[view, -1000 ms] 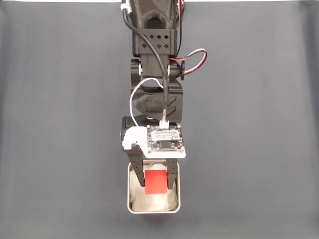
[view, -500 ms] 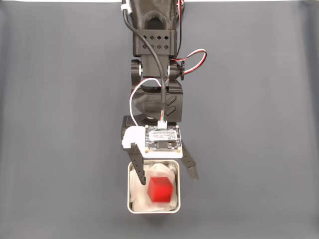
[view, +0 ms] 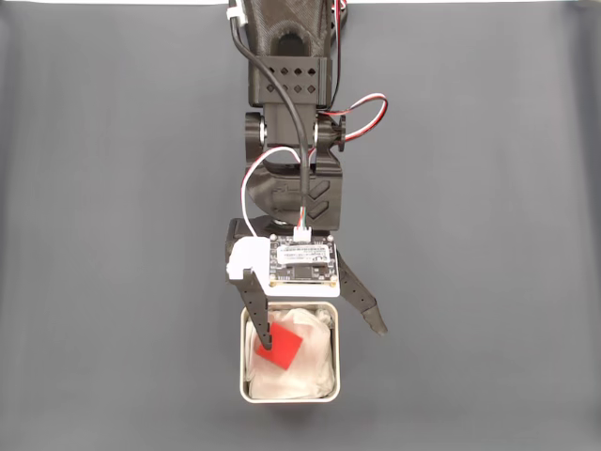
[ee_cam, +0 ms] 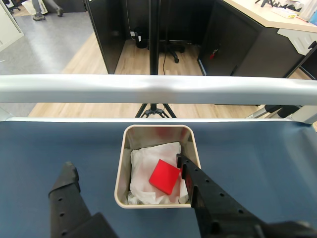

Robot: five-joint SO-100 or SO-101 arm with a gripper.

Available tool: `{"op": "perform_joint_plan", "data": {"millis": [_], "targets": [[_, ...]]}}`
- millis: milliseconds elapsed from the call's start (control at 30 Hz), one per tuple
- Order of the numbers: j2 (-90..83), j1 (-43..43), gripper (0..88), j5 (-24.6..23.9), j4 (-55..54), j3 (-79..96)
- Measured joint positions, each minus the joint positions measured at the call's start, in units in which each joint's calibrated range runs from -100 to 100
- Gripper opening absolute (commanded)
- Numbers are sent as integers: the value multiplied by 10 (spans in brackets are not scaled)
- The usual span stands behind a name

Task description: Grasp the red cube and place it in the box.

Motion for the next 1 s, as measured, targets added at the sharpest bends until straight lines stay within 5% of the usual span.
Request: {"op": "perform_joint_plan", "data": {"millis": [533, 567, 633, 1000], "targets": [[0, 9, 446, 0, -10, 0], [0, 9, 147, 0, -11, 0], [0, 9, 27, 0, -11, 0], [-82, 4, 0, -10, 83, -57]]}}
